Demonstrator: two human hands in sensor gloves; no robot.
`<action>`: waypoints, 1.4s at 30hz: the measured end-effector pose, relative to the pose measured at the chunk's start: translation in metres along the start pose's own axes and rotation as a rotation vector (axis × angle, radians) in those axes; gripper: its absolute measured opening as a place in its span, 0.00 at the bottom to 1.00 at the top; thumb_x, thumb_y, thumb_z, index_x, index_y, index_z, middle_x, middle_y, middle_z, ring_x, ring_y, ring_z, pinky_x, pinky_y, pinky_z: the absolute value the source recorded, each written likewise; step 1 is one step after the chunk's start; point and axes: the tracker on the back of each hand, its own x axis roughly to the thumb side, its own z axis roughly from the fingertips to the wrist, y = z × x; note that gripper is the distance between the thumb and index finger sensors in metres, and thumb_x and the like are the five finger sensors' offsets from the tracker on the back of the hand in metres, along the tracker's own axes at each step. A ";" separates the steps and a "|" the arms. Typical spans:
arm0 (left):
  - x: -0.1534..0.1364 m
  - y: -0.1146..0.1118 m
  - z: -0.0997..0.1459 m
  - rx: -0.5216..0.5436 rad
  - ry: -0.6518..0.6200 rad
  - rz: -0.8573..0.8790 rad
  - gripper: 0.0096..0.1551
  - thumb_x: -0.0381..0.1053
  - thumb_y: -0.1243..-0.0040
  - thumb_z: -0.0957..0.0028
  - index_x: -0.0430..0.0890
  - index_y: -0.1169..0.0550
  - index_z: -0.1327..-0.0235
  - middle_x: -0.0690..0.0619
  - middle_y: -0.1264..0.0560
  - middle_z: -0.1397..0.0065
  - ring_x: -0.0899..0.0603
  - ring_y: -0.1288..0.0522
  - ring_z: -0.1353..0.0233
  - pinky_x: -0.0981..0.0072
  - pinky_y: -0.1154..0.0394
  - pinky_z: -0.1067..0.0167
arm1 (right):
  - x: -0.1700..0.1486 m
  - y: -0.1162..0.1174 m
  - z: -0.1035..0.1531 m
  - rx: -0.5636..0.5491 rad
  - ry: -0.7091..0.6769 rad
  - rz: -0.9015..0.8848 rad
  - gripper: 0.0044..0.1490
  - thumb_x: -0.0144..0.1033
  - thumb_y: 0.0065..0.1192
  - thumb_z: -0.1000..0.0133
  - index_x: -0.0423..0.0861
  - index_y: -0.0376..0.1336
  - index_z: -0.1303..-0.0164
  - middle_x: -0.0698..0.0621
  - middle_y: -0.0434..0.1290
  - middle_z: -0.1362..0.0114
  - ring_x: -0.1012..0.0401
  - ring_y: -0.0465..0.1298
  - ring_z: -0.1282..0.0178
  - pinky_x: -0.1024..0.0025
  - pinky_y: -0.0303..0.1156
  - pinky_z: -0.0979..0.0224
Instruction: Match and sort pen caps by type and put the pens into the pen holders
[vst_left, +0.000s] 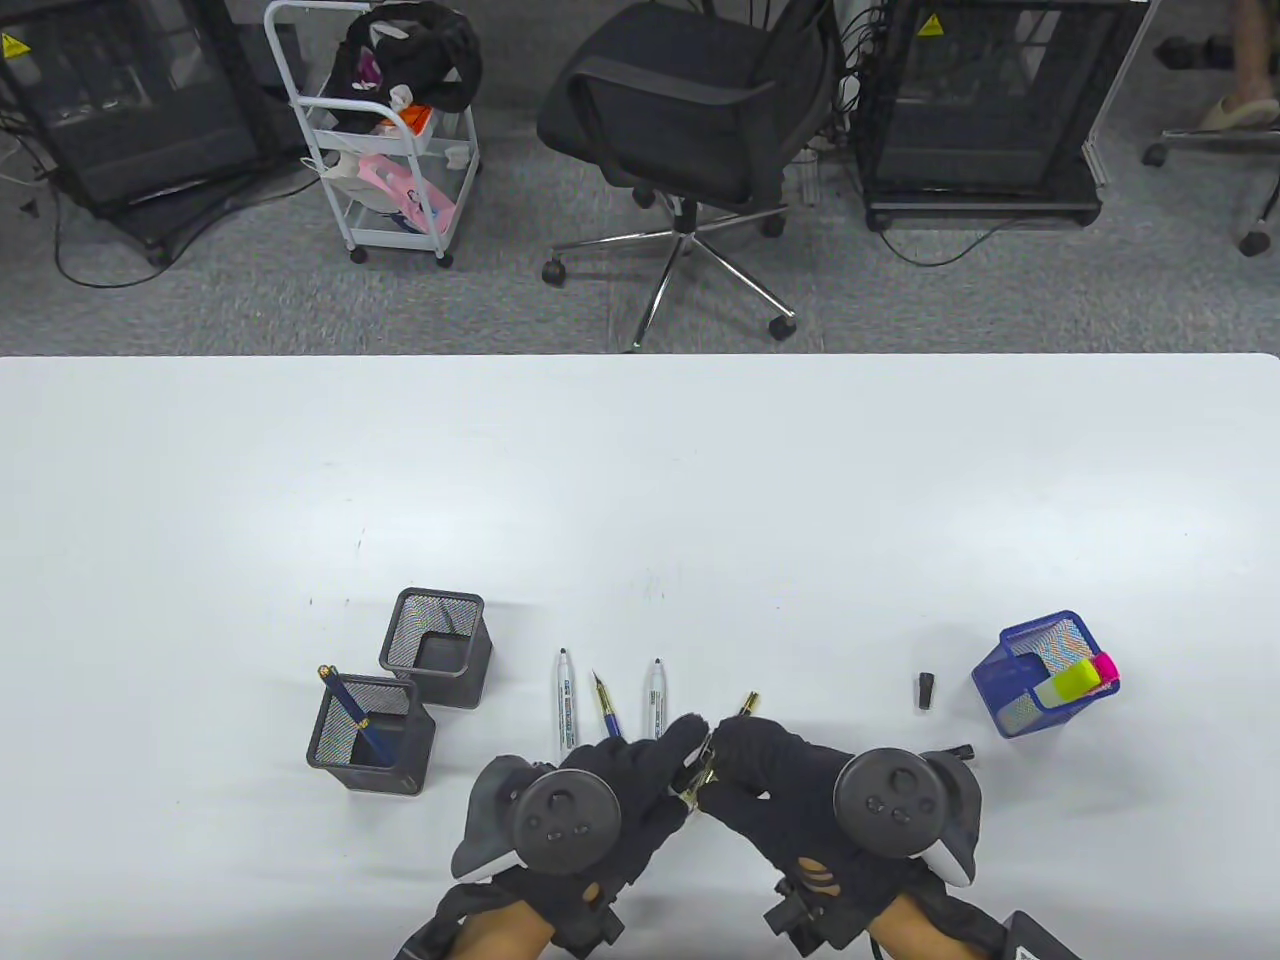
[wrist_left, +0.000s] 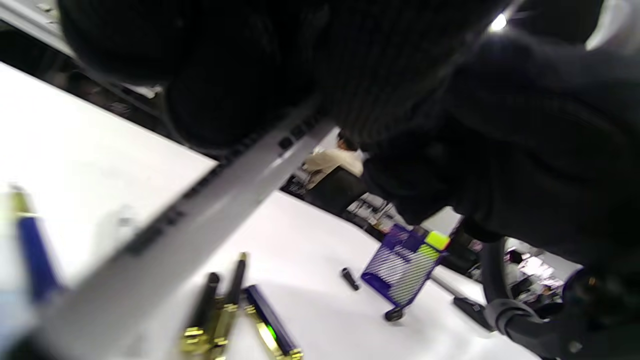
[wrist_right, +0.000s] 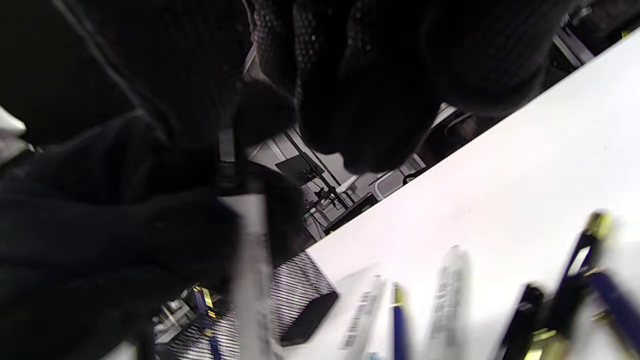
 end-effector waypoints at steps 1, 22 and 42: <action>-0.003 0.007 0.001 0.017 0.003 0.008 0.46 0.44 0.28 0.51 0.59 0.38 0.21 0.43 0.19 0.34 0.38 0.14 0.49 0.37 0.22 0.47 | -0.002 0.000 0.001 0.008 0.004 0.012 0.43 0.52 0.79 0.57 0.40 0.66 0.39 0.40 0.82 0.44 0.50 0.88 0.53 0.57 0.85 0.49; -0.086 0.136 0.015 0.405 0.650 -0.356 0.25 0.48 0.35 0.49 0.45 0.18 0.38 0.41 0.13 0.39 0.34 0.13 0.43 0.31 0.25 0.43 | -0.029 0.009 -0.007 0.168 0.094 0.181 0.45 0.55 0.75 0.55 0.39 0.65 0.36 0.37 0.80 0.40 0.46 0.85 0.47 0.50 0.81 0.44; -0.098 0.099 0.002 0.254 0.704 -0.378 0.25 0.48 0.36 0.48 0.43 0.17 0.38 0.39 0.12 0.40 0.32 0.13 0.43 0.29 0.26 0.43 | -0.033 0.007 -0.008 0.178 0.117 0.188 0.43 0.55 0.71 0.52 0.39 0.65 0.36 0.37 0.80 0.40 0.45 0.86 0.47 0.50 0.81 0.44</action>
